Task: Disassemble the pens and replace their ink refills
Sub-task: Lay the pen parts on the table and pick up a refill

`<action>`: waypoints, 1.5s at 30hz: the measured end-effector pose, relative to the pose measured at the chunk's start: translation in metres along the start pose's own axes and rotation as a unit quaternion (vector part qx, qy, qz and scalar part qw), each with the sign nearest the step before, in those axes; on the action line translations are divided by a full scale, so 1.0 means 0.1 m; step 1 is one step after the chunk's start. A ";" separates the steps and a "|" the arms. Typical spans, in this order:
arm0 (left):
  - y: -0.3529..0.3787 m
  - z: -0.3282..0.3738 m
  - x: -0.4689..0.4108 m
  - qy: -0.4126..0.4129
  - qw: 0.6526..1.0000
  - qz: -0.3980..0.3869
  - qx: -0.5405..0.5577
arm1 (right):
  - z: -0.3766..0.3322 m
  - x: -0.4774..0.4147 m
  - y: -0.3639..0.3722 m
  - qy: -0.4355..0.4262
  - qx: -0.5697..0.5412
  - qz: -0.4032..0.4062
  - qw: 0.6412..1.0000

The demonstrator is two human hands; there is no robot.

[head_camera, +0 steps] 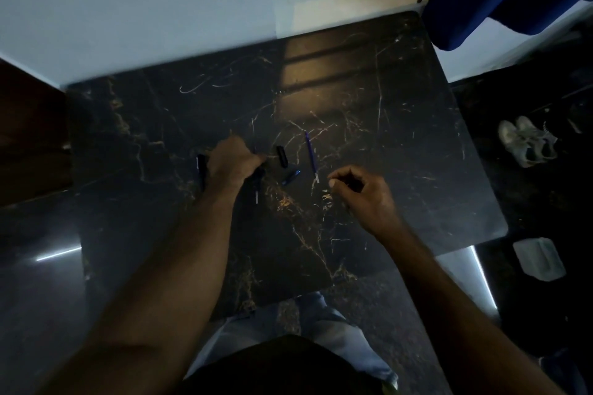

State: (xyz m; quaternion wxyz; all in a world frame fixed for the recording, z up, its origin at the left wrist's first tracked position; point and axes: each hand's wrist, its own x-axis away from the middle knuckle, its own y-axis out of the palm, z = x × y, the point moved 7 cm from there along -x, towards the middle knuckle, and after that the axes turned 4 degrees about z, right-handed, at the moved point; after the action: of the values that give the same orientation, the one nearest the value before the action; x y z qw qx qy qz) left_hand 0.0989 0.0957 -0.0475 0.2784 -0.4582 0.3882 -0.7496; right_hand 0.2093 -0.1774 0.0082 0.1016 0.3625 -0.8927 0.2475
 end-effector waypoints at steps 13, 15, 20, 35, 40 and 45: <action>-0.93 0.63 0.95 0.085 0.726 0.039 0.682 | -0.77 0.20 -0.18 -0.098 -0.280 0.082 0.952; -0.97 0.71 1.02 0.101 0.715 0.046 0.691 | -0.90 0.22 -0.21 -0.120 -0.277 0.078 0.950; -0.97 0.81 1.13 0.127 0.708 0.064 0.692 | -1.03 0.29 -0.25 -0.153 -0.270 0.074 0.948; -1.07 0.79 1.32 0.148 0.715 0.097 0.677 | -0.99 0.39 -0.31 -0.183 -0.263 0.075 0.944; -1.14 0.82 1.44 0.218 0.739 0.139 0.622 | -1.01 0.40 -0.30 -0.187 -0.219 0.075 0.955; -0.97 1.00 1.63 0.318 0.801 0.108 0.495 | -1.09 0.32 -0.26 -0.175 -0.204 0.106 0.957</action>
State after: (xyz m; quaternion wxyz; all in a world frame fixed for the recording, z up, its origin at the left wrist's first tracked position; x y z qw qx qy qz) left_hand 0.1138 -0.0099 0.1379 0.4074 0.0512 0.0779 -0.9085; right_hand 0.2052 -0.1564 0.1227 -0.0114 0.2755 -0.9612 0.0023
